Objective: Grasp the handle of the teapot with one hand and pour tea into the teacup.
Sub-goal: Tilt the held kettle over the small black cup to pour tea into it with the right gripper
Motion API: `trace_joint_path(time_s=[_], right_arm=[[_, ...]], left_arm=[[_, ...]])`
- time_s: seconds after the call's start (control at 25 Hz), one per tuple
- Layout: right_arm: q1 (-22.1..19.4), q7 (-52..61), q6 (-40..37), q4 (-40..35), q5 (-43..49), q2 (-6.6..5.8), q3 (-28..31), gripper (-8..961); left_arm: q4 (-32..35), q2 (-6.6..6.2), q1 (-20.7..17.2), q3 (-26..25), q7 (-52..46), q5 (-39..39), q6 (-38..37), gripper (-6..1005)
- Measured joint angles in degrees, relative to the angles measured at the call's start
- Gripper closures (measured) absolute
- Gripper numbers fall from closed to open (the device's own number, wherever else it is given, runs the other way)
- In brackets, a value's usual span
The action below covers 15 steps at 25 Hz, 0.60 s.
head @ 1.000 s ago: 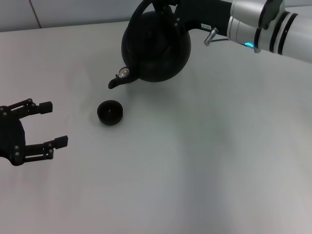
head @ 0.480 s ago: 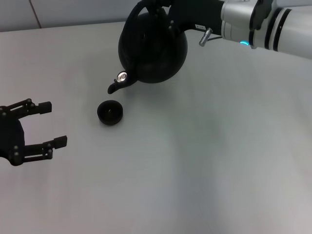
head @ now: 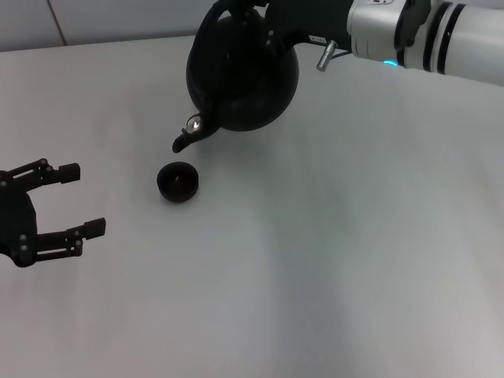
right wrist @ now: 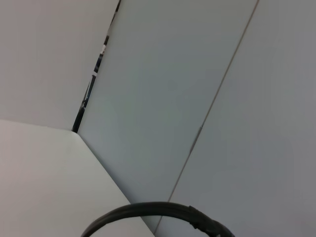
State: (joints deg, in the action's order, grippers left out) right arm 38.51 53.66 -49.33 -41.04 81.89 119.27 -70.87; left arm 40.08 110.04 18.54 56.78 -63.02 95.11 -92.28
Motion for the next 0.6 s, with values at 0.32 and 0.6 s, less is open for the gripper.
trace_joint_path(time_s=[0.32, 0.6], right_arm=[[0.00, -0.30, 1.78, -1.26, 0.20, 0.08, -2.07, 834], [-0.26, -0.34, 1.80, -2.40, 1.14, 0.08, -2.25, 836]], left_arm=[[0.00, 0.00, -0.13, -0.10, 0.61, 0.07, 0.08, 137], [0.00, 0.00, -0.18, -0.18, 0.62, 0.08, 0.08, 136]])
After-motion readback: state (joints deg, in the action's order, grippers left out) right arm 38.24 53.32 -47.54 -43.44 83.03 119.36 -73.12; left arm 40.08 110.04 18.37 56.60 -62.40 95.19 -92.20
